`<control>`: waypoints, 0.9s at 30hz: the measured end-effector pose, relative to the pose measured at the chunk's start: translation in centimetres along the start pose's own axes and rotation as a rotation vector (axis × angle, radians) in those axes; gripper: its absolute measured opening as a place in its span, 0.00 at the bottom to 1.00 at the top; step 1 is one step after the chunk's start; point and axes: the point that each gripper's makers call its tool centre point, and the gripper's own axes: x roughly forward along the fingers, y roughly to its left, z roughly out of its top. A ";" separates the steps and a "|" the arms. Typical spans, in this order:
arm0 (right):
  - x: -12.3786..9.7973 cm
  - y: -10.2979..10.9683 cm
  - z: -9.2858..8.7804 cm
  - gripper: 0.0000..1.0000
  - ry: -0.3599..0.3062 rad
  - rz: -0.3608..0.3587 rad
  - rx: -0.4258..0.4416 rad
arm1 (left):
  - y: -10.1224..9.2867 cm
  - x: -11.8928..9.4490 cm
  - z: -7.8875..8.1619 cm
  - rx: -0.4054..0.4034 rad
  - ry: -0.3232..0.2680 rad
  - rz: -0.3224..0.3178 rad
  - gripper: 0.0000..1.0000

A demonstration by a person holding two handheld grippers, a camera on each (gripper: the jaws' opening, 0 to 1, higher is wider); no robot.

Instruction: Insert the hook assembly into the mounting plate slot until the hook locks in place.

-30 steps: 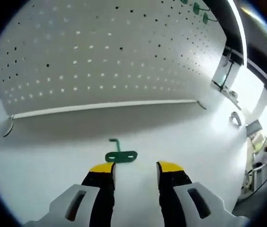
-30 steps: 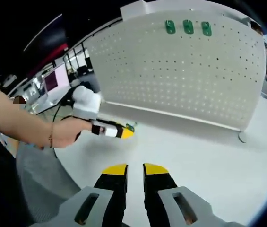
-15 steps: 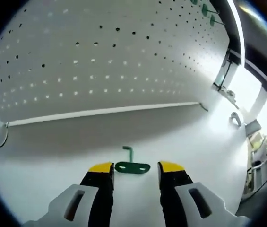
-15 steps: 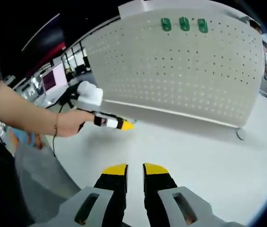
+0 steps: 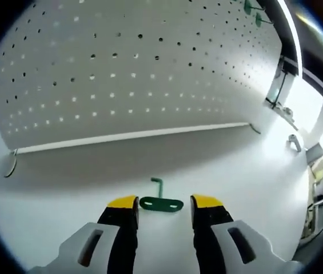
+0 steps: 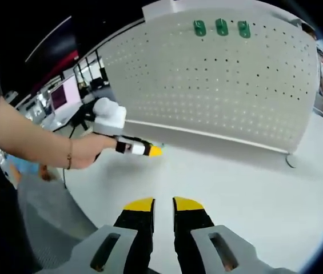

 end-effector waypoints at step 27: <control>0.3 0.5 0.7 0.10 -0.009 0.006 -0.013 | 1.0 -0.9 -0.3 0.126 0.006 -0.024 0.30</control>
